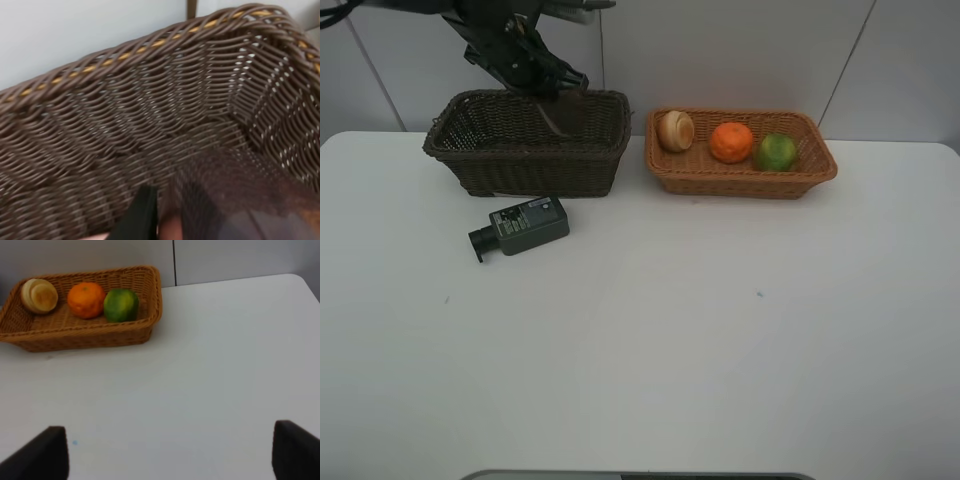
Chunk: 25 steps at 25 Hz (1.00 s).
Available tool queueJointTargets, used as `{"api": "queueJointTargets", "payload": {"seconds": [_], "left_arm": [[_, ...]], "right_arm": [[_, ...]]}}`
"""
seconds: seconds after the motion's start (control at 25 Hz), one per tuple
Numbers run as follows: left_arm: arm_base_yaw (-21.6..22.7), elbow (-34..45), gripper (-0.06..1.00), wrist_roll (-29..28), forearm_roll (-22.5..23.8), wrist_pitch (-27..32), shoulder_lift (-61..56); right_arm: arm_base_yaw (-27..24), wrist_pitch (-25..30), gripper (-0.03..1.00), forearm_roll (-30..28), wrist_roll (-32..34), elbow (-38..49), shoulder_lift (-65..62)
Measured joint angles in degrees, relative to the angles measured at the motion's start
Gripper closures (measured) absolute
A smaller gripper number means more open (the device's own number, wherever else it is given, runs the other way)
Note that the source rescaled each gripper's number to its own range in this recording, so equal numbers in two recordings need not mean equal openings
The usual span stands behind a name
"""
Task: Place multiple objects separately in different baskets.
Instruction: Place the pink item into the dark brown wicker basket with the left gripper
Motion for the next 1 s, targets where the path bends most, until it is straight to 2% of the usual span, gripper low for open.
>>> {"api": "queueJointTargets", "payload": {"seconds": [0.16,0.68,0.76,0.84,1.0], "left_arm": [[-0.1,0.0,0.94,0.0,-0.1,-3.2,2.6],[-0.1,0.0,0.94,0.0,-0.2,-5.9,4.3],[-0.1,0.0,0.89,0.0,-0.2,-6.0,4.3],[-0.1,0.0,0.72,0.3,-0.2,-5.6,4.3],[-0.6,0.0,0.22,1.8,-0.2,-4.8,4.3]], "right_arm": [[0.0,0.0,0.21,0.0,0.0,0.0,0.0],[0.0,0.0,0.21,0.0,0.0,0.0,0.0],[0.0,0.0,0.21,0.0,0.0,0.0,0.0],[0.0,0.0,0.21,0.0,0.0,0.0,0.0],[0.0,0.0,0.21,0.0,0.0,0.0,0.0]]}}
